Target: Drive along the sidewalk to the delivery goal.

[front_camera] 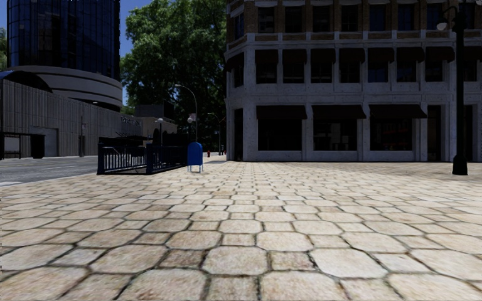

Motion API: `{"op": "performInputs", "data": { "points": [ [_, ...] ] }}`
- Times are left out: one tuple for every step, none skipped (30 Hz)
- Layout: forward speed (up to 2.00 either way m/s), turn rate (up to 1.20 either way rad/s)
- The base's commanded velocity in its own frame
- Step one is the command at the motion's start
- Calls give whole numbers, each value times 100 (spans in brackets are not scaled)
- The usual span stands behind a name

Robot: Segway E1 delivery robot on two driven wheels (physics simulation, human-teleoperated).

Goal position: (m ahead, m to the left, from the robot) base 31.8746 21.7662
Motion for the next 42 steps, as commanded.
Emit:
{"op": "performInputs", "data": {
  "points": [
    [170,0],
    [170,0],
    [170,0],
    [170,0],
    [170,0],
    [170,0],
    [170,0],
    [170,0],
    [170,0],
    [170,0],
    [170,0],
    [170,0],
    [170,0],
    [170,0],
    [170,0],
    [170,0],
    [170,0],
    [170,0],
    [170,0],
    [170,0],
    [170,0],
    [170,0],
    [170,0],
    [170,0],
    [170,0],
    [170,0],
    [170,0],
    [170,0],
    [170,0],
    [170,0],
    [170,0],
    [170,0],
    [170,0],
    [170,0],
    [170,0],
    [170,0],
    [170,0],
    [170,0],
    [170,0],
    [170,0],
    [170,0],
    [170,0]
  ]
}}
